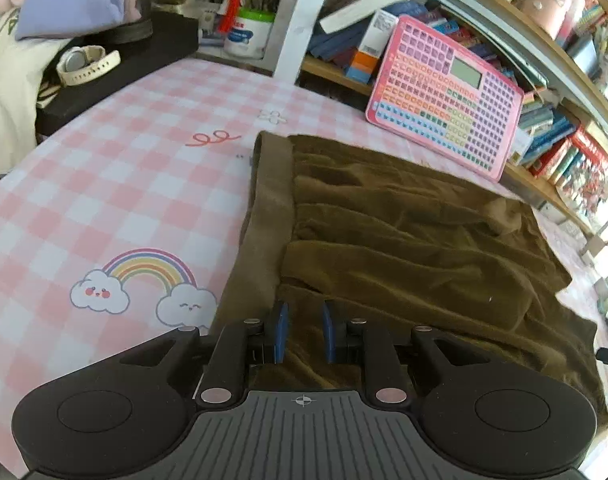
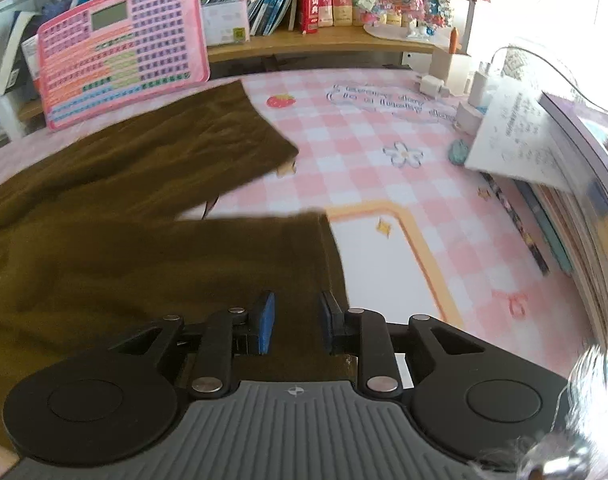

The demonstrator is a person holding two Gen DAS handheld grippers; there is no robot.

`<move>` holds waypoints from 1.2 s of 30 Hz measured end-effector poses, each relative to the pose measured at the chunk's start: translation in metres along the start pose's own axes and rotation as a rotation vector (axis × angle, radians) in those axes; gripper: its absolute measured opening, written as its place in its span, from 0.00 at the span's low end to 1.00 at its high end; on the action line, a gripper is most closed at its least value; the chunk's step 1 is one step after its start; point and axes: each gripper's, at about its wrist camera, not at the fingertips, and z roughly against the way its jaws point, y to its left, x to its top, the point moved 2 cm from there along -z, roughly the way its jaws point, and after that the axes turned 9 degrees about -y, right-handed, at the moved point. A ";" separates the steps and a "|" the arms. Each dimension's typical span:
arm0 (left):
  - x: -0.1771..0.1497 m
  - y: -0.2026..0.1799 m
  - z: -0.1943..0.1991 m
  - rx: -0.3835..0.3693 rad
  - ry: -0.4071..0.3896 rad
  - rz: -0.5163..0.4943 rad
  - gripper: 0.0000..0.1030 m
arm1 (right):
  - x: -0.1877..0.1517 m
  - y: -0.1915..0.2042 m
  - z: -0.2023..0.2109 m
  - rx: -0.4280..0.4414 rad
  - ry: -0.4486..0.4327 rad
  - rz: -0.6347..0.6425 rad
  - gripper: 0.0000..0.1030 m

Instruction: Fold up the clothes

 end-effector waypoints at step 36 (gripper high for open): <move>-0.024 -0.073 0.046 -0.084 0.107 -0.368 0.59 | -0.065 0.059 0.091 0.065 0.060 0.070 0.40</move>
